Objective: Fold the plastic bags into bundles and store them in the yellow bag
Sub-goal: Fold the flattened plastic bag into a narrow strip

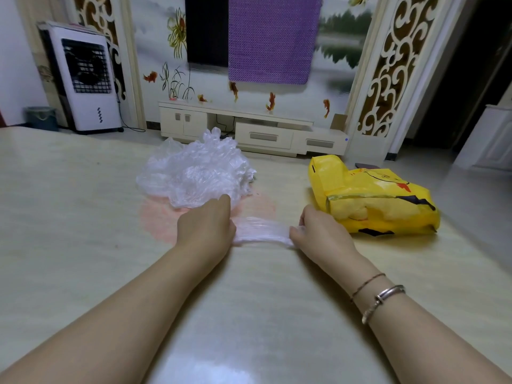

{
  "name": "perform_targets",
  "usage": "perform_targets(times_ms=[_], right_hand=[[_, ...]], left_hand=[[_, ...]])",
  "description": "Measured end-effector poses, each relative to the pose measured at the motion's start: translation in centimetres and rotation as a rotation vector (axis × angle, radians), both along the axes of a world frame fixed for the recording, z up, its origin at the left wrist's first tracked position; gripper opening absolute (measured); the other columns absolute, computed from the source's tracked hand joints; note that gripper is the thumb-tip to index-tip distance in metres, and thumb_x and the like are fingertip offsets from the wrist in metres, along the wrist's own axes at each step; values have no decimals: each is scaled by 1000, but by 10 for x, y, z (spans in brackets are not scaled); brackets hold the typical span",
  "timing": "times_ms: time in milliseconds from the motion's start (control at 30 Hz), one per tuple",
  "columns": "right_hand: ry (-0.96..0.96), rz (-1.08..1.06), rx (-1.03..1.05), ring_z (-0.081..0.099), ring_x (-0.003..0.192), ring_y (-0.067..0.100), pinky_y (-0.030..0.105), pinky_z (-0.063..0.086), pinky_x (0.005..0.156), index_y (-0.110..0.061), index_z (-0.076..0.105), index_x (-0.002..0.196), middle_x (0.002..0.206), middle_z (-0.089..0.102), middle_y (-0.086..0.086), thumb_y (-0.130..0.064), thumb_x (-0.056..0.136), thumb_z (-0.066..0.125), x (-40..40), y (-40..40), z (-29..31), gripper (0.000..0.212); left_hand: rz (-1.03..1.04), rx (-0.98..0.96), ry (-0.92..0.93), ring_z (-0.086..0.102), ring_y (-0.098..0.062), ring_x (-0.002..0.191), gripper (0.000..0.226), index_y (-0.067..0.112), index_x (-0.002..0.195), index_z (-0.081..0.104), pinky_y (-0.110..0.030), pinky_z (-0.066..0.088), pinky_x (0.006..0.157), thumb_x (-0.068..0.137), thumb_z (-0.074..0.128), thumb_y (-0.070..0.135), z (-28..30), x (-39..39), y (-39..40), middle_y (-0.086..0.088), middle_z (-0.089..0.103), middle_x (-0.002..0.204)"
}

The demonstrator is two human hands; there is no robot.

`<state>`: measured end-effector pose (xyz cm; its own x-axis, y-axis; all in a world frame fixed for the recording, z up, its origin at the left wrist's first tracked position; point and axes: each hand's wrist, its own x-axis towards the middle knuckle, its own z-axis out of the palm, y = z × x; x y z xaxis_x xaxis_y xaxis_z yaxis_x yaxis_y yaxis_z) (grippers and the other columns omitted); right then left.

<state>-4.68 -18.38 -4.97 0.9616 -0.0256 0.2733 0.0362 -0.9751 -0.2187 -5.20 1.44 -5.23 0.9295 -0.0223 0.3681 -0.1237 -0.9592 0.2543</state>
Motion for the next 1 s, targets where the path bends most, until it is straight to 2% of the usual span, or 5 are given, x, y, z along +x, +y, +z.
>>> perform_targets(times_ms=[300,433,567,833,1000], right_hand=[[170,215,625,39,60,14,22,34,48,-13,45,67,61,42,-4,-8,87,56,-10,-12,20,23],[404,413,1156,42,57,11,22,47,56,-16,45,69,63,42,-4,-4,92,57,-20,-21,39,28],[578,592,1238,50,56,9,21,50,53,-16,53,76,65,50,-3,-3,88,62,-27,-26,47,20],[358,374,1415,57,64,16,27,49,59,-13,58,96,83,61,6,-18,80,75,-12,-19,33,24],[-192,418,484,52,112,10,27,43,92,-25,44,122,125,49,-10,-19,83,69,-9,-18,16,46]], left_hand=[[-216,-458,-292,52,-16,96,10,20,96,59,-26,42,72,93,52,15,11,3,13,9,56,100],[-436,-881,10,58,2,102,20,32,104,61,-20,43,83,91,58,47,23,-4,4,20,63,107],[-612,-848,352,62,3,105,56,36,119,57,-20,48,91,74,63,70,23,-13,-4,15,66,115],[-630,-1001,646,69,-22,87,35,16,118,61,-34,53,81,86,69,6,24,-18,-5,-14,70,97],[-344,-1222,463,71,-17,72,29,16,113,59,-28,56,59,88,66,4,16,-7,-3,-7,72,86]])
